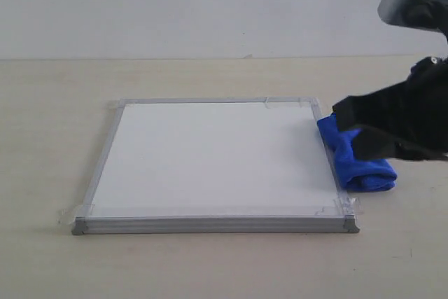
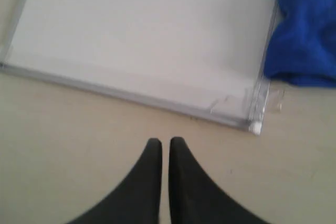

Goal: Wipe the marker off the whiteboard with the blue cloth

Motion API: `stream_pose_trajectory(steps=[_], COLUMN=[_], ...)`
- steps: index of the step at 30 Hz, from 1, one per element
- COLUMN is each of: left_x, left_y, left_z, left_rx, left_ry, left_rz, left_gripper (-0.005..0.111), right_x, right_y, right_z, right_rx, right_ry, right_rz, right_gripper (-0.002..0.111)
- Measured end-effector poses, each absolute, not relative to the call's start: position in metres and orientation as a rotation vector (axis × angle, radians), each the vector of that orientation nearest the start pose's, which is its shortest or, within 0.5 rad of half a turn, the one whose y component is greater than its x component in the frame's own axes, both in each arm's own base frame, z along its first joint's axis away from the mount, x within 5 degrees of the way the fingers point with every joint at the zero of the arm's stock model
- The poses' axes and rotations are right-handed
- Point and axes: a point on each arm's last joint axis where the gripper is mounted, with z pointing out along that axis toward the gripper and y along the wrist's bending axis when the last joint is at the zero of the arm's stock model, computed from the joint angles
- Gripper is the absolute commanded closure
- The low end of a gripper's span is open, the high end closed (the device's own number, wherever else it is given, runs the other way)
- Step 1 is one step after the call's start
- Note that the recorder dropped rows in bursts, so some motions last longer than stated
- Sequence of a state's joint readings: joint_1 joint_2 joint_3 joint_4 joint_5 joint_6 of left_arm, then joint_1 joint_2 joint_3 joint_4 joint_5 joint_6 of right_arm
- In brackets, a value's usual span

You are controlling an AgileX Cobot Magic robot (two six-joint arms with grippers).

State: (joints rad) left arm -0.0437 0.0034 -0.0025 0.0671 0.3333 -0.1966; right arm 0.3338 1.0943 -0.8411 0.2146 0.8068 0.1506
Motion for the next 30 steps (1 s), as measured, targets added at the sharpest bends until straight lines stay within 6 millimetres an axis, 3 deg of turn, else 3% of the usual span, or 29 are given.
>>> stream_pose_trajectory(steps=[5,16,21,25,30], left_x=[0.054,0.054,0.054,0.054,0.054], left_y=[0.000,0.000,0.000,0.000,0.000], left_z=[0.184,0.184,0.184,0.184,0.184], left_rx=[-0.097,-0.097,-0.097,-0.099,-0.099], left_ry=[1.816,1.816,1.816,1.816,1.816], left_rz=[-0.105,-0.105,-0.105,-0.104,-0.104], left_gripper=[0.102,0.102,0.102,0.102,0.102], right_x=[0.175,0.179,0.175,0.138,0.096], right_y=[0.080,0.081,0.075,0.058,0.034], right_z=[0.299,0.303,0.306,0.300,0.272], right_rx=[-0.144,-0.161,-0.110,-0.064,-0.009], right_ry=[2.646,2.576,2.255,1.991,1.722], right_rz=[0.443,0.445,0.487,0.523,0.506], right_gripper=[0.108,0.108,0.108,0.108,0.108])
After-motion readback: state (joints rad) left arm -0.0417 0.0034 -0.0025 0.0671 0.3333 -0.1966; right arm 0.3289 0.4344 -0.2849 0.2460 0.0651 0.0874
